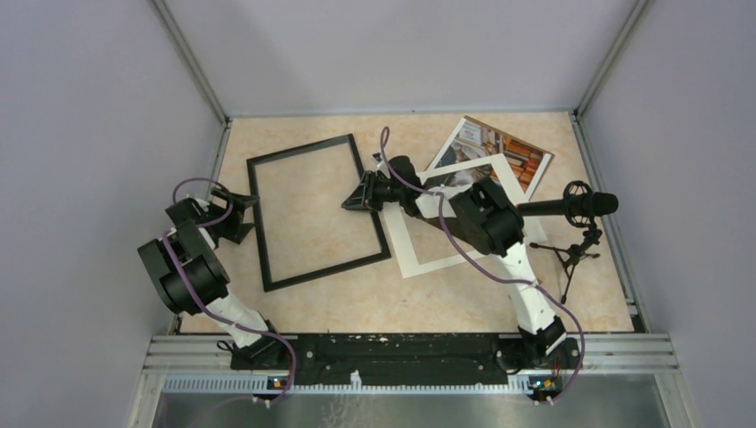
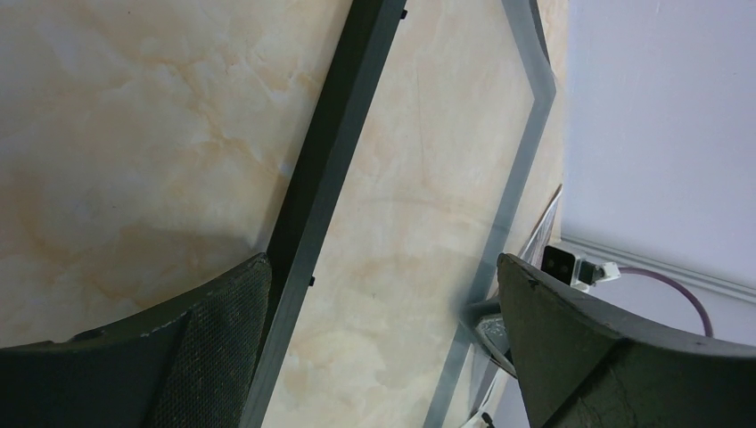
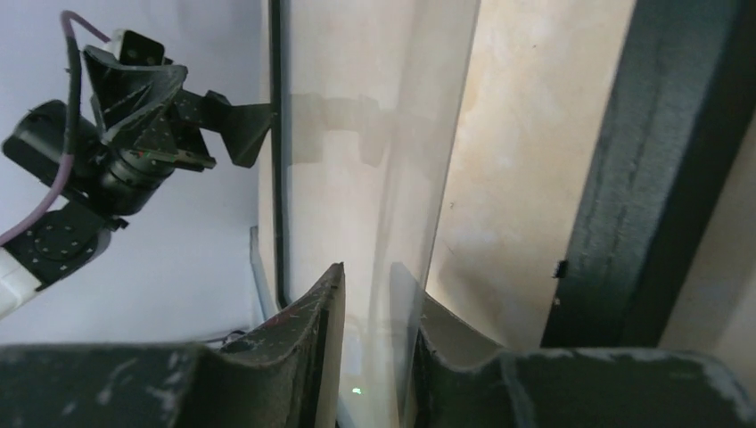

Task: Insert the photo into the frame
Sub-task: Place the photo frame item in the photo frame.

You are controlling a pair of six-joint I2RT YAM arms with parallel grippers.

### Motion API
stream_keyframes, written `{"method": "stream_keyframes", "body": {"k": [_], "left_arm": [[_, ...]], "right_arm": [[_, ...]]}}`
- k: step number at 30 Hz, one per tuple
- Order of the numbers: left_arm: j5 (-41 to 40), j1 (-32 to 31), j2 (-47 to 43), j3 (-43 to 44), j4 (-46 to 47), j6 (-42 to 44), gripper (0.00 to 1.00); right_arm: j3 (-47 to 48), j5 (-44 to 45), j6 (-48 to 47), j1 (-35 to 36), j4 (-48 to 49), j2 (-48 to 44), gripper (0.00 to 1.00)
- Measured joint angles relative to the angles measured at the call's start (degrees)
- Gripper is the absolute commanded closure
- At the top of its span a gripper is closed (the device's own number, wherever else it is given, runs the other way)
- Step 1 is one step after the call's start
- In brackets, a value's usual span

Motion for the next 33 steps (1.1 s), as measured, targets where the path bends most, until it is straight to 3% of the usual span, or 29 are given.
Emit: {"method": "stream_keyframes", "body": {"k": [11,21,27,33], "left_arm": [[0.5,0.0,-0.1,0.0,-0.9,0.3,0.02],[-1.6,0.0,-5.4,0.0,-5.3,2.3,0.02],[-1.9,0.0,-7.6,0.0,-5.6,2.7,0.02],[-1.4,0.0,-9.7,-0.1,-5.1,2.4,0.02]], "right_arm": [[8.0,3.3,-11.8,0.6,-19.1,-1.2,0.58],[14.2,7.2,-18.7,1.9,-31.6,-1.6,0.34],[16.7,11.8,-22.8,2.4,-39.3,-3.1,0.25],[17.6,15.7,-25.1,2.4,-44.3,-4.5,0.2]]}}
